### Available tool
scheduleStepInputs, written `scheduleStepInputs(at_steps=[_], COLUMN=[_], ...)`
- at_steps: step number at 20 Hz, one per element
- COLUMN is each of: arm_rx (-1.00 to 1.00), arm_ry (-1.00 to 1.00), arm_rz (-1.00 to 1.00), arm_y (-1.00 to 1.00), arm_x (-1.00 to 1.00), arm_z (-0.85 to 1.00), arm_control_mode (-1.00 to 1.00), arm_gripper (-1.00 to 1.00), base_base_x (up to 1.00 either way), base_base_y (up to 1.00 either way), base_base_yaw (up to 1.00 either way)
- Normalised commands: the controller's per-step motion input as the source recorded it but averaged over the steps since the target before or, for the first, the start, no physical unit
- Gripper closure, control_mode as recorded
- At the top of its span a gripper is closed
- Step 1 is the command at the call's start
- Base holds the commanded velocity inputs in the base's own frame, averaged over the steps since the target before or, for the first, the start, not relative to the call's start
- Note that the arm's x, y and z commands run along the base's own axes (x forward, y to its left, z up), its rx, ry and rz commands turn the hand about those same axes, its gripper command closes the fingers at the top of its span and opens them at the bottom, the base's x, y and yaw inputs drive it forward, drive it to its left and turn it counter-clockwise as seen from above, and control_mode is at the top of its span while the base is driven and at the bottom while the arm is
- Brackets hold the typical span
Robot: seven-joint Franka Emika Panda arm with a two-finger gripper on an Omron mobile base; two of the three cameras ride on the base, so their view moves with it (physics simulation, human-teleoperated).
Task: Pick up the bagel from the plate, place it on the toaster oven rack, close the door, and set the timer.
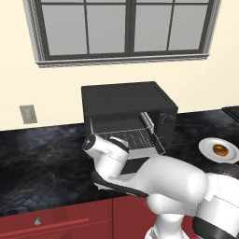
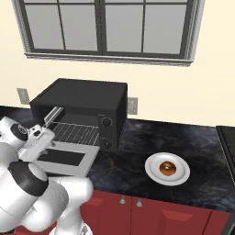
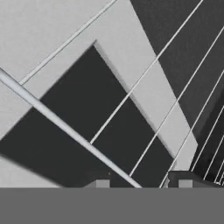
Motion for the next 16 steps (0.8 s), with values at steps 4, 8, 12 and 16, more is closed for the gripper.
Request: scheduleStepInputs(at_steps=[4, 8, 12, 16], arm_rx=[0.01, 0.05, 0.14, 0.22], arm_ry=[0.09, -0.06, -0.06, 0.00], arm_rz=[0.00, -0.02, -0.09, -0.15], arm_y=[0.04, -0.05, -0.30, -0.76], arm_x=[-0.56, -0.31, -0.31, -0.14], arm_z=[-0.08, 0.77, 0.99, 0.74], arm_control_mode=[-1.00, -1.00, -1.00, -1.00], arm_gripper=[-1.00, -1.00, -1.00, -1.00], base_base_x=[0.00, 0.00, 0.00, 0.00], base_base_y=[0.00, 0.00, 0.00, 0.00], base_base_yaw=[0.00, 0.00, 0.00, 0.00])
